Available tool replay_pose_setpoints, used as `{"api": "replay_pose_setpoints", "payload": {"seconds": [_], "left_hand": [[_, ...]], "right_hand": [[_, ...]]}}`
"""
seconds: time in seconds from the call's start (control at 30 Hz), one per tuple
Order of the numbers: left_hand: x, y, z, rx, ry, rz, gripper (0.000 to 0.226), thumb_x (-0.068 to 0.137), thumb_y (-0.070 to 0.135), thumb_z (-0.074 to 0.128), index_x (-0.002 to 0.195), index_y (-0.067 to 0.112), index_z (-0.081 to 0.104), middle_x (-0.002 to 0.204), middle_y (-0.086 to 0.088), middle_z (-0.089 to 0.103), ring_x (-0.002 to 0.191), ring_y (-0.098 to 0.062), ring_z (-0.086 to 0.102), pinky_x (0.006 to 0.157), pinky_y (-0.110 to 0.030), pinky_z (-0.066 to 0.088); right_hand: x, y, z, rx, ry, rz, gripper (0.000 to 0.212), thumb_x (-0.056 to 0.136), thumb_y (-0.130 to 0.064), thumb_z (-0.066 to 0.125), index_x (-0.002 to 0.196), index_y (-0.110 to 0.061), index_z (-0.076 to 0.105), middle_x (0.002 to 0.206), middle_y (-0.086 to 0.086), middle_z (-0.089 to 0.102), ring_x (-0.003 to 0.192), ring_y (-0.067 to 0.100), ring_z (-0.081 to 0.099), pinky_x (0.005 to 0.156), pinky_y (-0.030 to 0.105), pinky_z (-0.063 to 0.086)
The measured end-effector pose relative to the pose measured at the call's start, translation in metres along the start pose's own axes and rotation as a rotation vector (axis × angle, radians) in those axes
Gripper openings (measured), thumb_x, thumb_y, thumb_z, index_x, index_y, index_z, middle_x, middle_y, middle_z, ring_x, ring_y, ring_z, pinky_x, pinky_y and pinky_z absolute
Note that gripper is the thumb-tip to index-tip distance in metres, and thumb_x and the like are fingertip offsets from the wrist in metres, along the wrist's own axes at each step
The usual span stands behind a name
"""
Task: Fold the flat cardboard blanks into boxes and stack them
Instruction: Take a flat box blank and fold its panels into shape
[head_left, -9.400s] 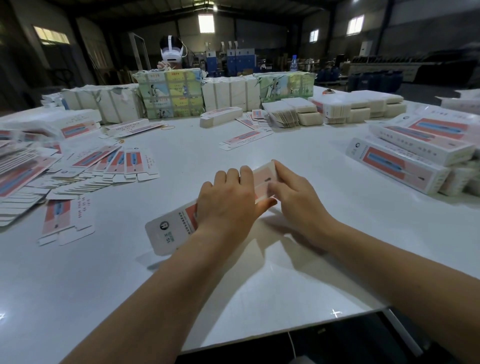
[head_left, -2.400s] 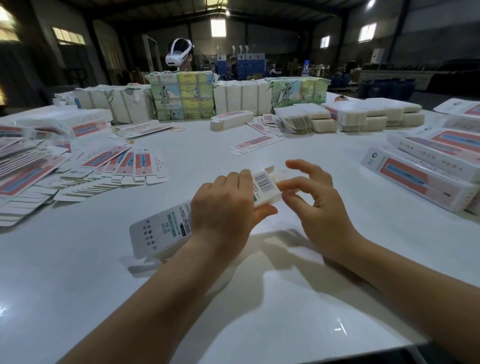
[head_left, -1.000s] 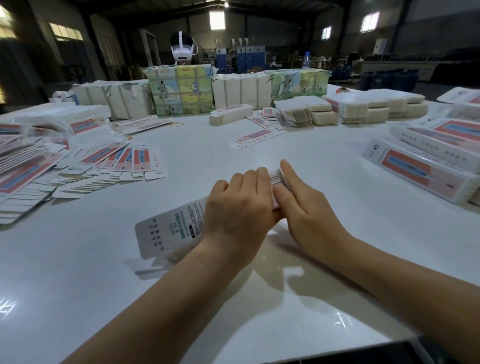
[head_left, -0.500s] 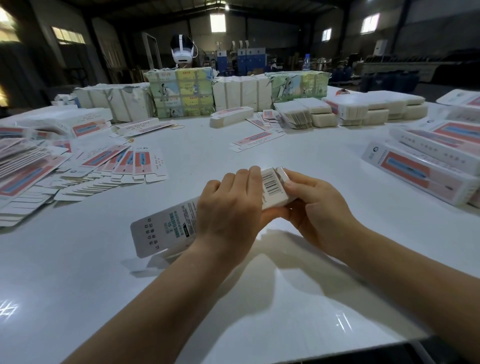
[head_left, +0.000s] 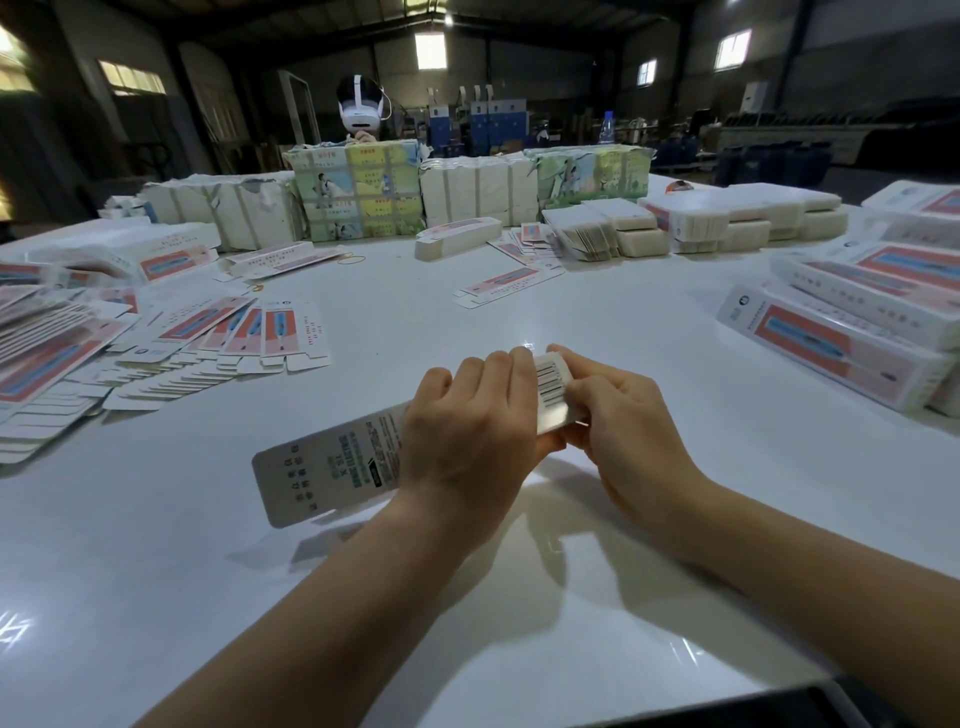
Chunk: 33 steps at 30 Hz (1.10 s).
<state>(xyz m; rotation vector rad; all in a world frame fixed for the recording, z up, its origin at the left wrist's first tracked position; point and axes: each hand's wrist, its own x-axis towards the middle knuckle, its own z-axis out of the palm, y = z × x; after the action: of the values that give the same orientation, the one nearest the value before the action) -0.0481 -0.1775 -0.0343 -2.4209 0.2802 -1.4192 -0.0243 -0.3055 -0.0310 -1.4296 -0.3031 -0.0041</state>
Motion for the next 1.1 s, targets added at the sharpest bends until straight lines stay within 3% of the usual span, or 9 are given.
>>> {"api": "replay_pose_setpoints", "payload": {"seconds": [0.1,0.17,0.33,0.43,0.5,0.6,0.77,1.03,1.1], "left_hand": [[0.002,0.001,-0.002,0.004,0.003,-0.028,0.057,0.088,0.056,0.046,0.097,0.005,0.07,0.075,-0.003,0.065,0.06,-0.019,0.06,0.052,-0.03,0.041],[0.002,-0.001,-0.003,-0.017,-0.011,-0.046,0.058,0.09,0.054,0.037,0.095,0.006,0.07,0.074,-0.003,0.065,0.06,-0.02,0.06,0.052,-0.03,0.041],[0.002,-0.004,-0.006,-0.072,-0.079,-0.099,0.062,0.081,0.061,0.048,0.101,0.005,0.068,0.079,-0.005,0.066,0.065,-0.023,0.062,0.055,-0.031,0.044],[0.004,-0.006,-0.007,-0.086,-0.119,-0.136,0.068,0.081,0.063,0.047,0.106,0.003,0.066,0.082,-0.007,0.067,0.068,-0.024,0.063,0.057,-0.031,0.045],[0.004,-0.007,-0.008,-0.092,-0.121,-0.139,0.07,0.083,0.064,0.041,0.107,0.003,0.066,0.083,-0.007,0.068,0.068,-0.024,0.063,0.058,-0.031,0.046],[0.004,-0.006,-0.009,-0.071,-0.12,-0.131,0.07,0.086,0.061,0.032,0.103,0.004,0.068,0.079,-0.006,0.067,0.066,-0.023,0.063,0.056,-0.03,0.044],[0.007,-0.001,-0.01,0.02,-0.097,-0.128,0.051,0.089,0.05,0.042,0.096,0.008,0.07,0.073,-0.002,0.065,0.061,-0.019,0.061,0.053,-0.028,0.042],[0.003,-0.013,-0.01,-0.155,-0.194,-0.158,0.058,0.083,0.054,0.046,0.102,0.003,0.068,0.077,-0.007,0.067,0.064,-0.024,0.063,0.054,-0.03,0.044],[0.004,-0.017,-0.01,-0.232,-0.181,-0.131,0.063,0.082,0.056,0.046,0.103,0.0,0.066,0.08,-0.01,0.068,0.065,-0.027,0.064,0.054,-0.03,0.045]], "right_hand": [[-0.008,0.001,0.005,-0.175,-0.101,-0.062,0.042,0.093,-0.015,0.038,0.131,-0.016,0.054,0.12,0.0,0.061,0.108,0.014,0.058,0.095,0.04,0.049],[-0.009,0.002,0.005,-0.281,-0.109,-0.084,0.055,0.09,-0.021,0.041,0.145,-0.017,0.038,0.138,-0.006,0.049,0.125,0.01,0.047,0.106,0.032,0.04],[-0.003,-0.001,0.001,-0.088,-0.137,-0.041,0.027,0.099,-0.011,0.041,0.114,-0.02,0.06,0.091,-0.015,0.066,0.086,-0.001,0.06,0.074,0.02,0.049],[-0.003,-0.002,0.001,-0.011,-0.099,-0.035,0.023,0.097,-0.009,0.043,0.097,-0.02,0.063,0.08,-0.007,0.073,0.08,0.005,0.067,0.073,0.024,0.055],[-0.005,0.0,0.001,-0.208,-0.054,-0.138,0.037,0.098,-0.01,0.043,0.084,-0.022,0.075,0.088,-0.001,0.074,0.088,0.017,0.069,0.081,0.037,0.058],[-0.008,0.005,0.002,-0.557,0.03,-0.365,0.029,0.099,-0.01,0.042,0.099,-0.014,0.072,0.088,0.003,0.073,0.081,0.019,0.065,0.075,0.037,0.051],[-0.013,0.007,0.005,-0.605,0.029,-0.446,0.022,0.098,-0.008,0.044,0.099,-0.005,0.066,0.074,0.007,0.068,0.071,0.02,0.056,0.067,0.026,0.043],[-0.009,0.001,0.001,-0.389,-0.164,-0.212,0.026,0.097,-0.011,0.047,0.114,-0.01,0.066,0.095,0.004,0.073,0.087,0.022,0.066,0.081,0.037,0.054],[-0.006,-0.001,-0.001,-0.27,-0.191,-0.145,0.033,0.096,-0.012,0.049,0.128,-0.012,0.059,0.101,0.0,0.072,0.084,0.015,0.065,0.072,0.03,0.055]]}}
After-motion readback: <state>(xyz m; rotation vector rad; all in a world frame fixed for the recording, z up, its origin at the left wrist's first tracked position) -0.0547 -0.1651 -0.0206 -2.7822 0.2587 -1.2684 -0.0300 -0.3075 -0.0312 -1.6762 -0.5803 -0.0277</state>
